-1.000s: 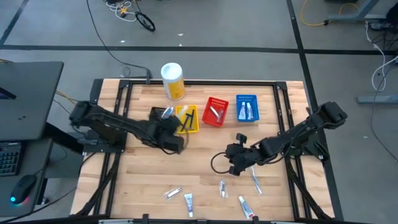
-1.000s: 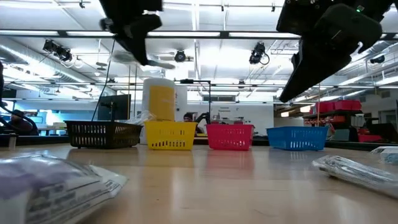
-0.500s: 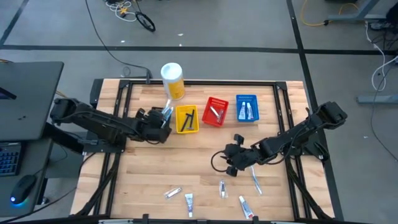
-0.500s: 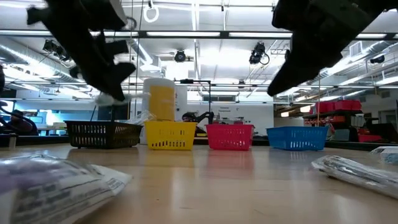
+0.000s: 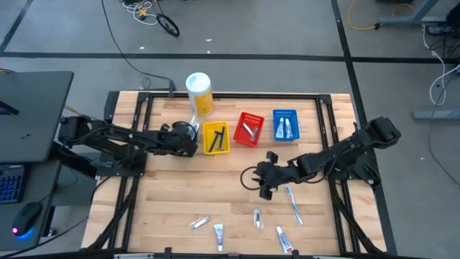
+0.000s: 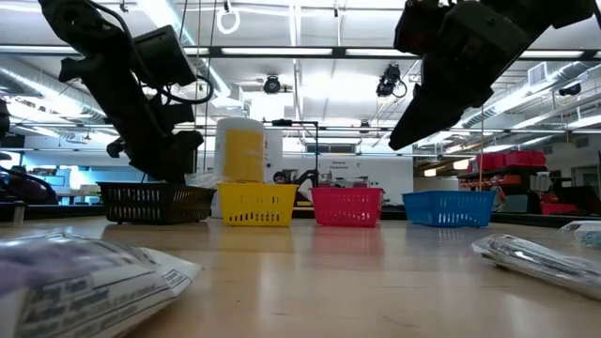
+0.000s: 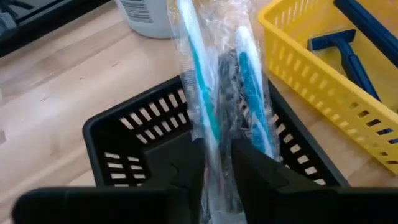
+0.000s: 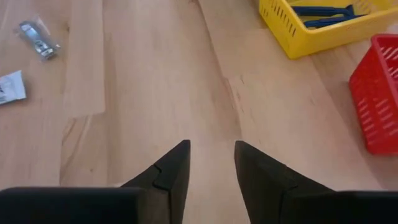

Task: Pick & Place Travel size toiletries
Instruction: Put the green toothbrush into the black bin, then put the silver nail cutter into the red bin

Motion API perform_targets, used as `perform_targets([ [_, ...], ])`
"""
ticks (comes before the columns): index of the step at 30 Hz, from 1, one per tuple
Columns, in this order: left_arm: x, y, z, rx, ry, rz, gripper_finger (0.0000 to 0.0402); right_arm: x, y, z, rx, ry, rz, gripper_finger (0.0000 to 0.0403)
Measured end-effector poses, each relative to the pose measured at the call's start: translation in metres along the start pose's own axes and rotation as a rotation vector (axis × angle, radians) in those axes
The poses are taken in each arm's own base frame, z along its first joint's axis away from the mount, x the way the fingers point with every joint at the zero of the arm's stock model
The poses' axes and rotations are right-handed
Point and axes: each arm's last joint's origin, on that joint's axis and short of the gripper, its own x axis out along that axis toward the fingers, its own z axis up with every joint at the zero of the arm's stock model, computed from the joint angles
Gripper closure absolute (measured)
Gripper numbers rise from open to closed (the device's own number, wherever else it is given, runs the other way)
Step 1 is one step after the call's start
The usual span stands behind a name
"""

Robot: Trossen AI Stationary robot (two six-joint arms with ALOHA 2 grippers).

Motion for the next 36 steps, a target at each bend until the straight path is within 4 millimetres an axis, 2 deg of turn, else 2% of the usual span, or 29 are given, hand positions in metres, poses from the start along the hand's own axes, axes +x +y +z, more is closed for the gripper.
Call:
perform_targets([
  [5,-0.003,0.000,0.002,0.024,-0.011,-0.019,0.0277,0.001,-0.004,0.001,0.001,0.004,-0.012,0.0240],
  [13,-0.018,0.005,0.008,0.022,-0.002,-0.117,0.0244,0.001,-0.004,-0.004,0.062,0.059,-0.003,0.0236],
  [16,-0.027,0.011,0.011,0.012,-0.028,-0.125,0.0239,0.000,-0.008,-0.012,0.110,0.137,-0.055,0.0236],
  [21,-0.043,0.022,0.017,-0.026,-0.081,-0.144,0.0237,-0.009,-0.020,-0.033,0.269,0.316,-0.236,0.0236],
  [25,-0.058,0.024,0.025,-0.063,-0.171,-0.220,0.0237,-0.017,-0.018,-0.045,0.348,0.407,-0.289,0.0236],
  [30,-0.075,0.008,0.032,-0.045,-0.277,-0.427,0.0237,-0.022,-0.006,-0.050,0.345,0.406,-0.254,0.0236],
  [36,-0.098,-0.033,0.022,0.017,-0.326,-0.761,0.0237,-0.024,0.008,-0.051,0.326,0.339,-0.207,0.0236],
])
